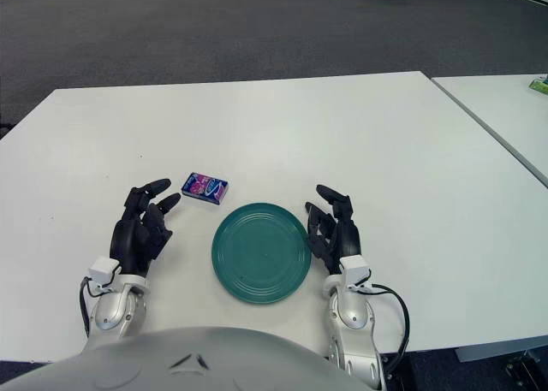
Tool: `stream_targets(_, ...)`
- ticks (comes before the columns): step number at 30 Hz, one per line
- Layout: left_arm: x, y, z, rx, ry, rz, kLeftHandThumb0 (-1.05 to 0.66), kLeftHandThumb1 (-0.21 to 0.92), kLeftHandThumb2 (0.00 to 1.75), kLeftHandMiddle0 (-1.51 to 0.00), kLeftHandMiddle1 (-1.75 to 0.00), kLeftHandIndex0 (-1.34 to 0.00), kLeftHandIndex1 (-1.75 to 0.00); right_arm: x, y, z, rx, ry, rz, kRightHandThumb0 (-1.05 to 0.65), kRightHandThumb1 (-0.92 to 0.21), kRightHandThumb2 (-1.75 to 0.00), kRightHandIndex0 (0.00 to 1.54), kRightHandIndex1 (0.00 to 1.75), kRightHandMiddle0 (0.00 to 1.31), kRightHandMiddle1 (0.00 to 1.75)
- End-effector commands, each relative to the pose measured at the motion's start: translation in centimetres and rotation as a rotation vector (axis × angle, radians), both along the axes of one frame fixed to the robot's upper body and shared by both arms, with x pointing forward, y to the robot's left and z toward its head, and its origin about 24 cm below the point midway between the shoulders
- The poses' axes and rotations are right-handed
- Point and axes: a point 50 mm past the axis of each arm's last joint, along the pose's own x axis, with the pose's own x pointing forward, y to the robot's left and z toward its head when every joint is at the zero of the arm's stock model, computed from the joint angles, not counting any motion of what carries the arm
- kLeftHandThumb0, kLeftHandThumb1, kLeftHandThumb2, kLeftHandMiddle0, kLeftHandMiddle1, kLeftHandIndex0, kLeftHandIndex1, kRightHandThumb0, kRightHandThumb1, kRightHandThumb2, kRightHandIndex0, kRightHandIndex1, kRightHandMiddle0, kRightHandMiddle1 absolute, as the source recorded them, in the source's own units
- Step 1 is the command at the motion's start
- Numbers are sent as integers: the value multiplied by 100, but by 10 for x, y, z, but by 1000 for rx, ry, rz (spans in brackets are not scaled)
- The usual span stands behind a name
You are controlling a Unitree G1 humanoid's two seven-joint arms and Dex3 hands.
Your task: Put the gum into the plate.
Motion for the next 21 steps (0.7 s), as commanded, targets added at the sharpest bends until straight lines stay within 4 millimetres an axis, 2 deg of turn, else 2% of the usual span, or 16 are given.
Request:
stream_targets(1, 25, 11, 20, 103, -98, 34, -81, 92, 82, -33, -84, -18, -116, -5, 1, -9, 5, 55, -6, -53, -92, -72, 44, 39, 0, 93)
stream_targets(3, 35, 13, 27, 185, -135, 32, -78, 92, 80, -32, -83, -16, -115, -5, 1, -9, 4, 55, -6, -53, -92, -71, 43, 39, 0, 93)
stream_targets(6, 56, 19, 44, 500, -272, -28, -74, 92, 75, -28, -71, -10, -110, -5, 2, -10, 6, 53, -9, -53, -92, -72, 44, 41, 0, 94)
stream_targets(12, 87, 26, 66, 875, -479, -135, -82, 92, 66, -23, -54, -2, -106, -3, 3, -11, 16, 56, -11, -53, -92, -72, 43, 43, 0, 96)
stream_targets(17, 99, 31, 68, 1081, -545, -284, -91, 92, 56, -21, -45, 0, -105, -3, 4, -12, 18, 57, -15, -54, -92, -71, 43, 44, 0, 95)
stream_targets(21, 114, 25, 69, 1203, -582, -381, -94, 92, 46, -21, -41, 0, -102, -3, 5, -13, 21, 56, -17, -54, -92, -71, 42, 44, 0, 95)
